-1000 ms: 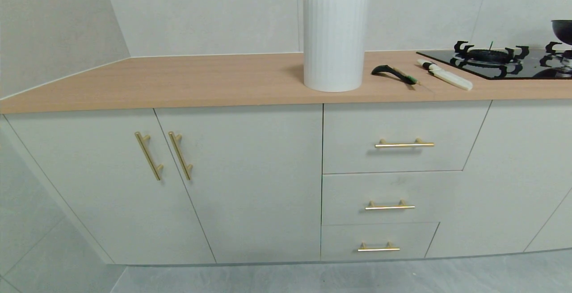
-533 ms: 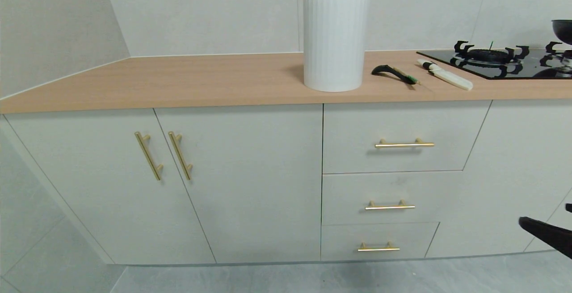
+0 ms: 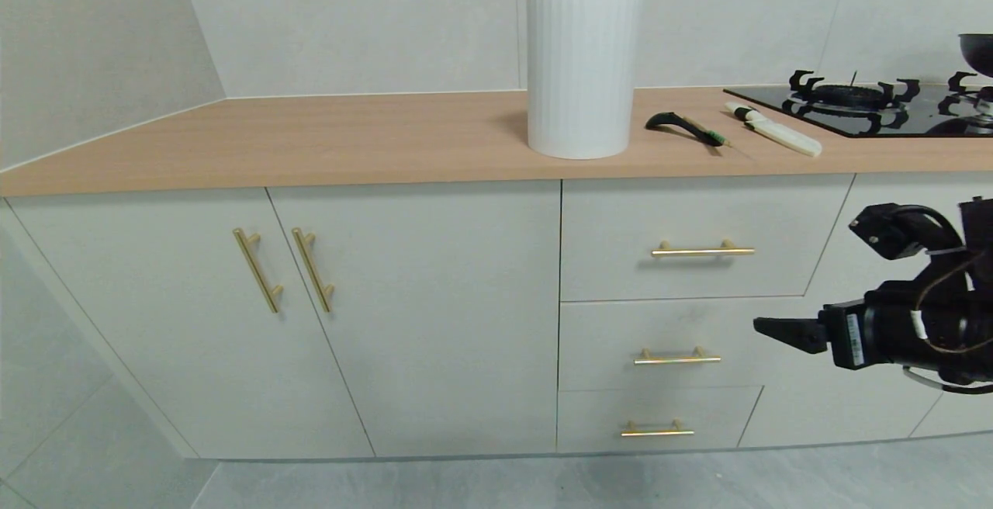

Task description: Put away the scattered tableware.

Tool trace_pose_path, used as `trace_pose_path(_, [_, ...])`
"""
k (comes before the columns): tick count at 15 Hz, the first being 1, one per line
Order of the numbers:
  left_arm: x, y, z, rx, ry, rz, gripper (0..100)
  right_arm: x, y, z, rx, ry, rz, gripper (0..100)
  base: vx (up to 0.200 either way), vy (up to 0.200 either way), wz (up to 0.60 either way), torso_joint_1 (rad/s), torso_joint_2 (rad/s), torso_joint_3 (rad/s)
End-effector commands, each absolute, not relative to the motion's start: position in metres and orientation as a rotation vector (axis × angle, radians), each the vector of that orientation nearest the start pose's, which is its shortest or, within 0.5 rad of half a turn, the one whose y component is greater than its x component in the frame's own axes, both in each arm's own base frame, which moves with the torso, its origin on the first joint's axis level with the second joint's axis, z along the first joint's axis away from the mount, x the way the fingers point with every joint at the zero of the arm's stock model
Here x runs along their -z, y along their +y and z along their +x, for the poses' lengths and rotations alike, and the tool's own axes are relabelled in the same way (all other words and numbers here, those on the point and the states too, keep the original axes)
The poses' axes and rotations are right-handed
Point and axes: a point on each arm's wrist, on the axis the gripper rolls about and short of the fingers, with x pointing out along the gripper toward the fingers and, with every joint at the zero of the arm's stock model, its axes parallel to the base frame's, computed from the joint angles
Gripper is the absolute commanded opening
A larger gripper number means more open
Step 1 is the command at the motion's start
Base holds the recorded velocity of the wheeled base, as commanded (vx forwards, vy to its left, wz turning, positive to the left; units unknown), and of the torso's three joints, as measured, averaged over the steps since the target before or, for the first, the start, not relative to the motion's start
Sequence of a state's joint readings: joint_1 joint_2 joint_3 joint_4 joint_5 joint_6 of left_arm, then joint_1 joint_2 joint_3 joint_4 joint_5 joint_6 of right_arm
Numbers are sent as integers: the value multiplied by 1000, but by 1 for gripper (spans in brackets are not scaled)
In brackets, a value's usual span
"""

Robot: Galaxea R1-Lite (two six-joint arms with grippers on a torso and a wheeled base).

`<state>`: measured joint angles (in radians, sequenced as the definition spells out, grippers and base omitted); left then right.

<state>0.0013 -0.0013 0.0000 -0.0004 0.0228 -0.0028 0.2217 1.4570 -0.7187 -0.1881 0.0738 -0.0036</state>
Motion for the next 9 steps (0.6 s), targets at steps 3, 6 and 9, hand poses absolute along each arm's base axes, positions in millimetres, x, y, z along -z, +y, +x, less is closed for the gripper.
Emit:
trace_pose_path(3, [-76,0,-23,-25,-2,-3,100,-114,64,300,-262,649,-49,100,0,0,0,0,0,0])
trace_pose_path(6, [-75,0,-23,-25,0,-3,100,-86,67,330,-224,637,-45,100,0,0,0,0,0,0])
trace_pose_path(9, [-76,0,-23,-25,-2,-3,100,-56,68,342,-185,648,7,100,0,0,0,0,0,0])
